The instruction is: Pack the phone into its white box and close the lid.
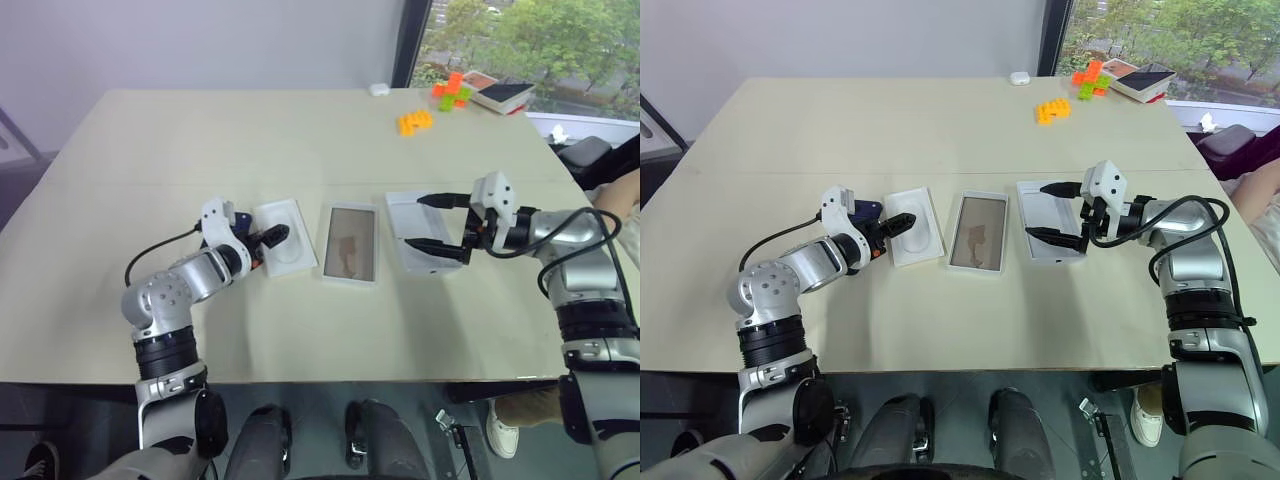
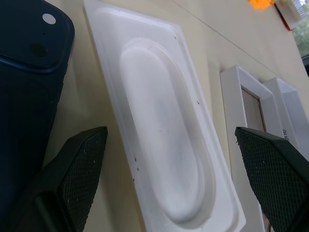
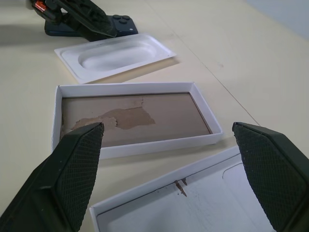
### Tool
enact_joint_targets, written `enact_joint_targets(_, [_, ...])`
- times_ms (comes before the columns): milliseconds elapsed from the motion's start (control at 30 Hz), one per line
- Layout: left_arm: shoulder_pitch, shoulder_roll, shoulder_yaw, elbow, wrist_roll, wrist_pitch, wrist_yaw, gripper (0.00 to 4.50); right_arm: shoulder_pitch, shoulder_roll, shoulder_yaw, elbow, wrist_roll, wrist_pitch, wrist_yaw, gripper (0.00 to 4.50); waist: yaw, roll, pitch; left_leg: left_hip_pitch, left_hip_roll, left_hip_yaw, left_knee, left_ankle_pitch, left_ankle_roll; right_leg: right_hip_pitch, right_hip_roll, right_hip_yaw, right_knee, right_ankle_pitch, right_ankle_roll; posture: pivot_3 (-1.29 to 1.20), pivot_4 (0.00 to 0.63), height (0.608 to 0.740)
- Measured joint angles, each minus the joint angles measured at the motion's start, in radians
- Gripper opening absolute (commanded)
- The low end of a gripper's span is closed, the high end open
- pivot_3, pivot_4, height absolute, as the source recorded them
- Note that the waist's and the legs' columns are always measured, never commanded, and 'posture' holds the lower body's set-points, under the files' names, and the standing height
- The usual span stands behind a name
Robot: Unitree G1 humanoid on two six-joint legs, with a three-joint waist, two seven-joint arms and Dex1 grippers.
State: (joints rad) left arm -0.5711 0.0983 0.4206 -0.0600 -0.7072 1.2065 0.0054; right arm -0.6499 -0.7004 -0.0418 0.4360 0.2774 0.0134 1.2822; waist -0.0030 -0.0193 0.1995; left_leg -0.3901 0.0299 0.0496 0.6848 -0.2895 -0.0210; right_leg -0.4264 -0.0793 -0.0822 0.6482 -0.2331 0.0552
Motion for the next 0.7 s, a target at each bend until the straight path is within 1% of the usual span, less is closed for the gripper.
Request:
enact_joint_targets(167, [-0.024, -0.033, 0.001, 0.043, 0.002, -0.037, 0.014, 4.45, 0.0, 0.0, 0.0, 0.0, 0.0, -0.001, -0.007, 4.45, 0.012, 0.0, 0.0, 0.0, 0.0, 0.0, 0.0, 0.0, 0.0, 0.0, 0.0, 0.0, 0.0, 0.0, 0.0, 0.0, 0.15, 0.74])
enact_joint_targets(367, [-0.029, -0.036, -0.004, 0.08, 0.0, -0.075, -0.016, 4.45, 0.0, 0.0, 0.0, -0.003, 0.0, -0.001, -0.019, 4.45, 0.017, 0.0, 0.0, 0.0, -0.001, 0.0, 0.0, 0.0, 0.0, 0.0, 0.0, 0.0, 0.0, 0.0, 0.0, 0.0, 0.15, 0.74])
enact_joint_targets(400, [-0.029, -0.034, -0.005, 0.083, 0.0, -0.077, -0.018, 3.93, 0.0, 0.0, 0.0, -0.003, 0.0, -0.001, -0.02, 4.5, 0.017, 0.0, 0.0, 0.0, -0.001, 0.0, 0.0, 0.0, 0.0, 0.001, 0.0, 0.0, 0.0, 0.0, 0.0, 0.0, 0.15, 0.74])
enact_joint_targets(433, [-0.031, -0.033, -0.005, 0.092, 0.001, -0.078, -0.017, 3.63, 0.0, 0.0, 0.0, -0.004, 0.0, -0.001, -0.02, 4.5, 0.017, 0.0, 0.0, 0.0, -0.002, 0.0, 0.0, 0.0, 0.0, 0.001, 0.0, 0.0, 0.0, 0.0, 0.0, 0.0, 0.15, 0.74])
enact_joint_targets(500, [-0.031, -0.032, -0.004, 0.109, 0.001, -0.079, -0.017, 2.58, 0.0, 0.0, 0.0, -0.007, 0.0, -0.001, -0.021, 4.5, 0.017, 0.0, 0.0, 0.0, -0.002, 0.0, 0.0, 0.0, 0.0, 0.001, 0.0, 0.0, 0.0, 0.0, 0.0, 0.0, 0.15, 0.74])
enact_joint_targets(567, [-0.03, -0.036, -0.005, 0.125, 0.001, -0.078, -0.014, 1.67, 0.0, 0.0, 0.0, -0.012, 0.0, -0.001, -0.022, 4.5, 0.017, 0.0, 0.0, 0.0, -0.002, 0.0, 0.0, 0.0, 0.0, 0.001, 0.0, 0.0, -0.001, 0.0, 0.0, 0.0, 0.15, 0.74])
enact_joint_targets(600, [-0.03, -0.038, -0.005, 0.131, 0.001, -0.078, -0.013, 1.13, 0.0, 0.0, 0.0, -0.013, 0.0, -0.001, -0.023, 4.5, 0.017, 0.0, 0.0, 0.0, -0.002, 0.0, 0.0, 0.0, 0.0, 0.001, 0.0, 0.0, -0.001, 0.0, 0.0, 0.0, 0.15, 0.74])
enact_joint_targets(700, [-0.027, -0.039, -0.011, 0.135, 0.0, -0.073, -0.015, 1.13, 0.0, 0.0, 0.0, -0.021, 0.0, -0.001, -0.028, 4.5, 0.016, 0.0, 0.0, 0.0, -0.002, 0.0, 0.0, 0.0, 0.0, 0.0, 0.0, 0.0, -0.001, 0.0, 0.0, 0.0, 0.15, 0.74])
